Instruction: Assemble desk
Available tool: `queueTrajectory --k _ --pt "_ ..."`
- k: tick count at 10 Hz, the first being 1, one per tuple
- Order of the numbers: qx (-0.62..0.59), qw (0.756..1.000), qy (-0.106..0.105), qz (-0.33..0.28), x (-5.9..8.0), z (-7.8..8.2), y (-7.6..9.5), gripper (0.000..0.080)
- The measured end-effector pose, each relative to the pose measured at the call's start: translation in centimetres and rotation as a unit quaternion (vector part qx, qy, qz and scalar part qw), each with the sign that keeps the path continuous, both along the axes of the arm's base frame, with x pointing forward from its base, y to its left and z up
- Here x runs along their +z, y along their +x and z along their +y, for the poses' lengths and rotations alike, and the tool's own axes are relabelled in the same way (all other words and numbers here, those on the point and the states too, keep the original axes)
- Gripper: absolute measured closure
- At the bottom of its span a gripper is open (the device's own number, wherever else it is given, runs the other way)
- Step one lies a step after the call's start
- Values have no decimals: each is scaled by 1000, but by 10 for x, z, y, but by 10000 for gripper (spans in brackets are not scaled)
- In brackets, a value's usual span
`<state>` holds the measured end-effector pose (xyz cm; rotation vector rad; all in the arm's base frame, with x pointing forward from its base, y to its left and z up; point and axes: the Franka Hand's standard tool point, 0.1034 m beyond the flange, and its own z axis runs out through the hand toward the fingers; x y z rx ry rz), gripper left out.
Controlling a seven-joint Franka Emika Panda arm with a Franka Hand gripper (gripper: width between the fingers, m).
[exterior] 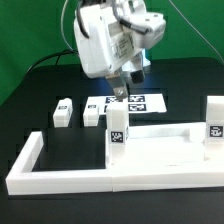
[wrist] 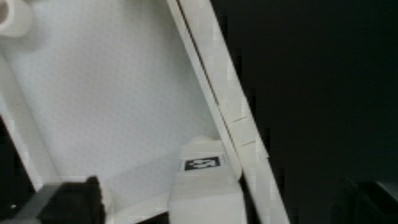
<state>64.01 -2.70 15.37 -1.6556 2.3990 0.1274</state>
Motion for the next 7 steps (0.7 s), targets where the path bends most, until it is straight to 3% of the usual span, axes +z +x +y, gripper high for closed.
queueTrajectory --k 2,3,5,7 --pt "4 1000 0 0 0 4 0 150" --pt "14 1000 -1 5 -2 17 -4 150" --pt "40 999 3 32 -22 39 -41 150" --pt "50 997 2 56 -30 48 -56 150"
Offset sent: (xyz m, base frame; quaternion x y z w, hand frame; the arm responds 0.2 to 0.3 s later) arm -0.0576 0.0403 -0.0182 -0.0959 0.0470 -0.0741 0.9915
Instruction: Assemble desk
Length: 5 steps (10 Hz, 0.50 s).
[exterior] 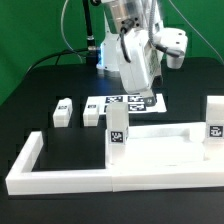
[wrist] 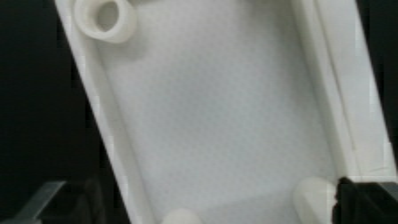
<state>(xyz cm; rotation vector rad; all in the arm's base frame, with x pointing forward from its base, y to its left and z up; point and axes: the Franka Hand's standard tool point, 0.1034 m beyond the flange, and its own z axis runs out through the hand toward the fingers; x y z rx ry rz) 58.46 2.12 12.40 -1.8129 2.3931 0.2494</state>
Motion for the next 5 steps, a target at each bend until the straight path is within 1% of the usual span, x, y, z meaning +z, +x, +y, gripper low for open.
queueTrajectory --k 4,5 --pt "1 1000 0 -1 -2 1 -1 150" --pt "5 1000 -13 -12 -12 5 -10 150"
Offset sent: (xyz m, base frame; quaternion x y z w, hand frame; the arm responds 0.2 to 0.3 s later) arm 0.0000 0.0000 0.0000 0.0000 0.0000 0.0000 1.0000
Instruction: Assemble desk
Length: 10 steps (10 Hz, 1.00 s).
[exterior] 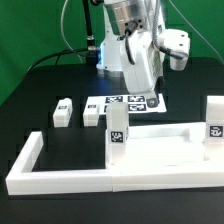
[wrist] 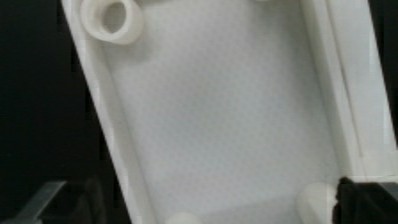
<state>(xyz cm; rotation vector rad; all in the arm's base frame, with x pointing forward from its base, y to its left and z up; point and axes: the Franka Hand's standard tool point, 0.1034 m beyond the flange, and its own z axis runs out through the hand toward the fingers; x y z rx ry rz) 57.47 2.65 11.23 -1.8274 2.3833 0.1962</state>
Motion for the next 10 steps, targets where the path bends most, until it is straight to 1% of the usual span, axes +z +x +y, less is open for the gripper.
queueTrajectory --k 1,2,3,4,6,7,8,9,10 --pt "7 1000 -12 -2 -14 5 -20 150" --pt "13 1000 -23 -3 -26 7 -34 150" --pt "16 999 -44 -24 -38 10 -41 150" --pt "26 998 -58 -28 -52 19 -48 150" --pt "34 996 -74 -42 -68 20 -47 150" --pt "39 995 -81 -37 -84 23 -52 150" --pt "44 996 -80 -21 -95 25 -56 150" --pt "44 996 -79 -8 -103 22 -57 150" --pt "43 996 -78 -3 -104 21 -56 150"
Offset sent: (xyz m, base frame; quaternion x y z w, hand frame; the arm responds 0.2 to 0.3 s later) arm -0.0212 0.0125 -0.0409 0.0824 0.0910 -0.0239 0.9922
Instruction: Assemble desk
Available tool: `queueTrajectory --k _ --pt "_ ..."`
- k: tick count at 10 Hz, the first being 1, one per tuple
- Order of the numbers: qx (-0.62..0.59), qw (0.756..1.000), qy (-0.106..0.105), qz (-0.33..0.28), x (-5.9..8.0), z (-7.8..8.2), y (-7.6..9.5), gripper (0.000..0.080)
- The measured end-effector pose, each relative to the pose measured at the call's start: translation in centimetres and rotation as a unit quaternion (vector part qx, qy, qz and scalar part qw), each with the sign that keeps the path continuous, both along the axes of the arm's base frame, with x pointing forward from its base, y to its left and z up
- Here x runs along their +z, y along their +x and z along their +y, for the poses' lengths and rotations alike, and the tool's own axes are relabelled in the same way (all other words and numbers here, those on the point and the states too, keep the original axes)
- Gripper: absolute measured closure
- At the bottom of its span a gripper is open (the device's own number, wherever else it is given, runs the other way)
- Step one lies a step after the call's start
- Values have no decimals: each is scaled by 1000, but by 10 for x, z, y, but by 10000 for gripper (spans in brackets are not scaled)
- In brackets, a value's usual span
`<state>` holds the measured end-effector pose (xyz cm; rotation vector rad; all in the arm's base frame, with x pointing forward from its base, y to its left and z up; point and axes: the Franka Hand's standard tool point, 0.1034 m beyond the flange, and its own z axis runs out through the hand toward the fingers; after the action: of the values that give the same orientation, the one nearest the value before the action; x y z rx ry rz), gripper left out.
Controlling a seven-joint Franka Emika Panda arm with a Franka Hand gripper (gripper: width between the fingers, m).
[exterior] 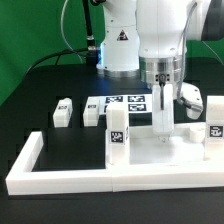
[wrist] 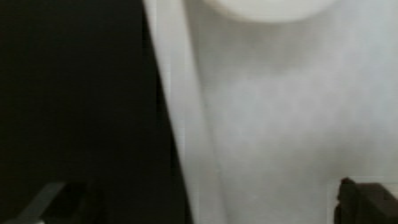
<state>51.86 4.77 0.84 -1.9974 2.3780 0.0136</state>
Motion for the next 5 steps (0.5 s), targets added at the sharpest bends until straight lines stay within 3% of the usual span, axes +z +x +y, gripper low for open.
queueTrajectory --k 2,4,5 --pt "2 1000 0 0 0 1 0 180" --pt "3 1000 0 0 0 1 0 544" --pt "3 1000 0 0 0 1 0 544"
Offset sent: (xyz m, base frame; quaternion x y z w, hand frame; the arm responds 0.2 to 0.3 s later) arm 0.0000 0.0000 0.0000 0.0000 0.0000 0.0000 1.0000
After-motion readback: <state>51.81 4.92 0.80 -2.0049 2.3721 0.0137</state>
